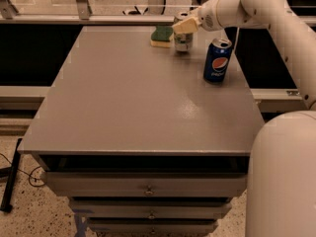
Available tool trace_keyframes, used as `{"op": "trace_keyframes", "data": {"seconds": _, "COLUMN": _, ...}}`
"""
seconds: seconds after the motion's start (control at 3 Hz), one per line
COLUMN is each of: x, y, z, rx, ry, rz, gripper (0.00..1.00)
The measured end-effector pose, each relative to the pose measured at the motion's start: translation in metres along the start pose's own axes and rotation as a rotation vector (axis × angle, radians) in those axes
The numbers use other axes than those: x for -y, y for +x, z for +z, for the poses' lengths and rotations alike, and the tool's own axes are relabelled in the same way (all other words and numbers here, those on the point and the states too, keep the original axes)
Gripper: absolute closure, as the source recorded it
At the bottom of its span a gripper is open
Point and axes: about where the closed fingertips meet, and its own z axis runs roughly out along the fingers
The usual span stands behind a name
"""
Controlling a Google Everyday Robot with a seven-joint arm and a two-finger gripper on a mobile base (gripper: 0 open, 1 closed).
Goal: Move 7up can near sponge
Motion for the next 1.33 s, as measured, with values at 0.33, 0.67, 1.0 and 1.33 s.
{"op": "trace_keyframes", "data": {"seconds": 0.33, "x": 0.0039, "y": 0.0042, "z": 0.0053, "rx": 0.024, "ry": 0.003, "rz": 0.032, "gripper": 0.59}}
{"op": "trace_keyframes", "data": {"seconds": 0.67, "x": 0.0047, "y": 0.0083, "z": 0.0092, "rx": 0.029, "ry": -0.001, "rz": 0.057, "gripper": 0.36}}
{"op": "trace_keyframes", "data": {"seconds": 1.0, "x": 0.0039, "y": 0.0121, "z": 0.0125, "rx": 0.028, "ry": -0.008, "rz": 0.076, "gripper": 0.12}}
{"op": "trace_keyframes", "data": {"seconds": 1.33, "x": 0.0039, "y": 0.0135, "z": 0.0142, "rx": 0.021, "ry": -0.013, "rz": 0.086, "gripper": 0.0}}
